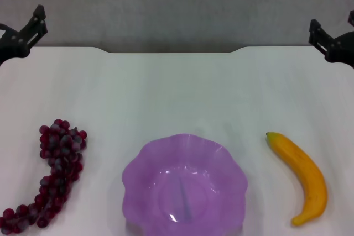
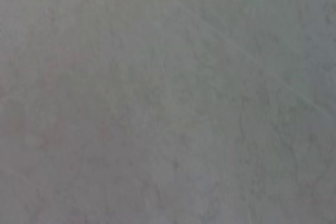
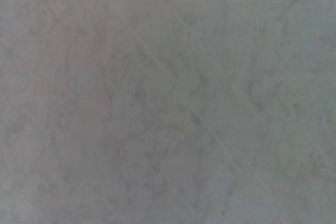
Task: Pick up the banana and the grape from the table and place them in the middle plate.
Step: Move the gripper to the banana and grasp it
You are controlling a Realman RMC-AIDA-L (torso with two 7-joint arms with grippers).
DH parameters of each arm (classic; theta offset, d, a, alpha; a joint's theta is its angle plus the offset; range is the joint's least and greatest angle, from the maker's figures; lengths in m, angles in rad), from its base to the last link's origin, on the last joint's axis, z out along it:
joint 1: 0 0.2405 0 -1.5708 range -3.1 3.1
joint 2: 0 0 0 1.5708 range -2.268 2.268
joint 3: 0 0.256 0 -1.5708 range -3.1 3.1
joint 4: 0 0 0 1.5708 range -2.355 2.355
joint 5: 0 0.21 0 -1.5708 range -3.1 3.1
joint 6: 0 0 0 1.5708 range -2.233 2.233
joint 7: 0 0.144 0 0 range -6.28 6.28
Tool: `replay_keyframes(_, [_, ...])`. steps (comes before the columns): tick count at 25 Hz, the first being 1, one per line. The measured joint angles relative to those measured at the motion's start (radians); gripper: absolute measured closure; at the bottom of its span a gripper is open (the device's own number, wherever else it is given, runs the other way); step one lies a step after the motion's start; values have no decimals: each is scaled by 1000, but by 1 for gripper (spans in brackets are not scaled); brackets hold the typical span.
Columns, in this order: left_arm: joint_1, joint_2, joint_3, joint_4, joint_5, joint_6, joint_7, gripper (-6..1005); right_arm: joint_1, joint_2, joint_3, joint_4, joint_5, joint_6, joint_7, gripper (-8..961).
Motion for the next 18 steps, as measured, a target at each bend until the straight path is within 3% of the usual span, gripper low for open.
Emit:
replay_keyframes(9, [9,-8,-7,0,0,-1,0,123,-10,1,7,-8,1,18,0,158])
replay_keyframes(18, [22,-10,-12,-6,-1,1,5,123,-2,0,111,-68,5,399,62,160])
